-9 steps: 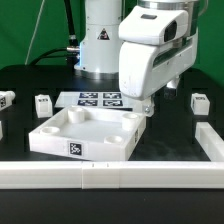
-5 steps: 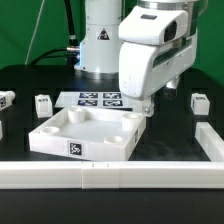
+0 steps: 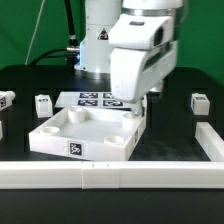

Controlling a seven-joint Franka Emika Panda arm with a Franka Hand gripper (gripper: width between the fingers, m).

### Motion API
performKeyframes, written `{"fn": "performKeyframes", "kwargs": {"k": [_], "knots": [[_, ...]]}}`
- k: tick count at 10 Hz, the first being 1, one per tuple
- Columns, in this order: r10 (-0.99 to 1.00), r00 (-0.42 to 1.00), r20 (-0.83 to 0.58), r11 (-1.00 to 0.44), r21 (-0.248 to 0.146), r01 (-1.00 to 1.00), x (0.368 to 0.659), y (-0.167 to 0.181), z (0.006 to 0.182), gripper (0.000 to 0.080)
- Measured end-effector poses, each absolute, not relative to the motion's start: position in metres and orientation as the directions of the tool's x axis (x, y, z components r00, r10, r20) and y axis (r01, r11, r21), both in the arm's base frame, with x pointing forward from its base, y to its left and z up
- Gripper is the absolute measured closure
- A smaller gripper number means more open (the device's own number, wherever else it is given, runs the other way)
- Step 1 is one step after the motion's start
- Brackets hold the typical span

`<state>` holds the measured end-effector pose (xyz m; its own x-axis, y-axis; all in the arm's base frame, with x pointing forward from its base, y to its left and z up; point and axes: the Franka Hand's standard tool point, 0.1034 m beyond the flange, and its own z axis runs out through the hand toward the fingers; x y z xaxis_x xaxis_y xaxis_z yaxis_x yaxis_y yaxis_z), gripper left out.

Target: Assemble one leg

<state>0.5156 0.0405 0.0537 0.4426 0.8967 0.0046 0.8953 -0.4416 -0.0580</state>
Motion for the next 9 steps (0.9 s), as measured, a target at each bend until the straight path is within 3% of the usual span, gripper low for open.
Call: {"fn": "performKeyframes", "kwargs": {"k": [3,9], "knots": [[0.916,0.401,0.020,-0.400,-0.035,0.916,0.488,0.017,0.042,0.0150],[0.919,0.394,0.025,-0.393,-0.032,0.919,0.479,0.014,0.035,0.0150]]}}
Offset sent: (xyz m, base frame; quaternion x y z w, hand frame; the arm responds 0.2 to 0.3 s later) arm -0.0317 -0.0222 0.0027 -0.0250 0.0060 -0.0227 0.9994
